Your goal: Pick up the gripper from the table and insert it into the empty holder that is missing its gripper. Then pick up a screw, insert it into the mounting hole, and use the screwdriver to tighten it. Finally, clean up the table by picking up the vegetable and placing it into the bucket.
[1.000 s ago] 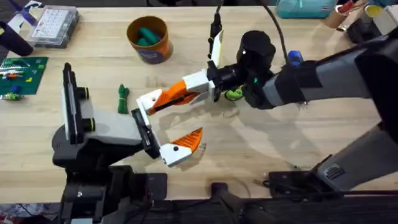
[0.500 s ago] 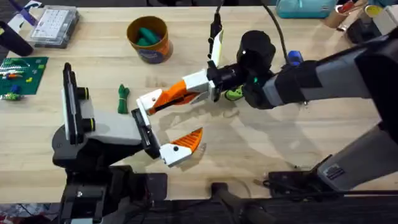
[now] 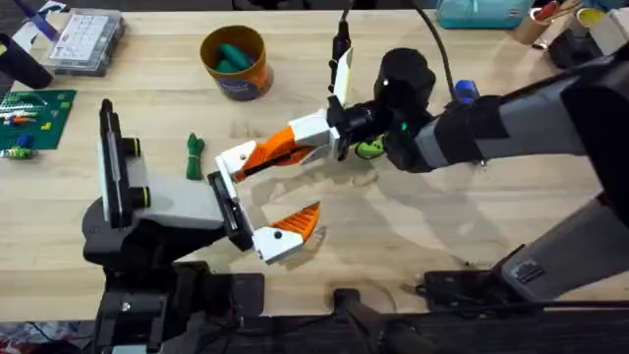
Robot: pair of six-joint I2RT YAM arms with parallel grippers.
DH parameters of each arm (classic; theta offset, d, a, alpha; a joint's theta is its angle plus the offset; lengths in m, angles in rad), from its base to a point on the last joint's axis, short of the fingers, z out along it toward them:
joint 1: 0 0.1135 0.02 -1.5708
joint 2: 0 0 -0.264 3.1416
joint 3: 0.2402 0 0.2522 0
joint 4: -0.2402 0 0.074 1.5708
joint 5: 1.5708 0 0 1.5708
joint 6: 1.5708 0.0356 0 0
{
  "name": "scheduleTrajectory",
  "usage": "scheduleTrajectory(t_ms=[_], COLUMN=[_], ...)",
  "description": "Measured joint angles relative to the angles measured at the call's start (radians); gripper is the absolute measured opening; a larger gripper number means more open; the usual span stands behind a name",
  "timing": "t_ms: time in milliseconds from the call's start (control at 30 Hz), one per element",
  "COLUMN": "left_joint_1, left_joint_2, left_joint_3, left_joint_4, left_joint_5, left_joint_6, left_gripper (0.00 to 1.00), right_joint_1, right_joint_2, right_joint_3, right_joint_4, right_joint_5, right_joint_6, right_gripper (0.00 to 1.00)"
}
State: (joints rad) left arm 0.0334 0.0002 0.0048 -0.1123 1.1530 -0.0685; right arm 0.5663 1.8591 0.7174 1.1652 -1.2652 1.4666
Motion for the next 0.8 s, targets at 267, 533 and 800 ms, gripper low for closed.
scheduleTrajectory(t_ms=[267,533,800], left_joint_1=[0.000,-0.003,-0.003], left_joint_2=[0.000,0.000,0.000], left_joint_3=[0.000,0.000,0.000], left_joint_4=[0.000,0.000,-0.001], left_joint_5=[0.000,0.010,0.011], left_joint_6=[0.000,0.006,0.008], left_gripper=[0.987,0.987,0.987], right_joint_1=[0.000,0.000,-0.005], right_joint_2=[0.000,0.003,0.005], right_joint_3=[0.000,0.000,0.000], right_joint_4=[0.000,-0.009,-0.010], right_joint_5=[0.000,0.020,0.039], right_joint_6=[0.000,0.006,0.007], right_gripper=[0.011,0.567,0.994])
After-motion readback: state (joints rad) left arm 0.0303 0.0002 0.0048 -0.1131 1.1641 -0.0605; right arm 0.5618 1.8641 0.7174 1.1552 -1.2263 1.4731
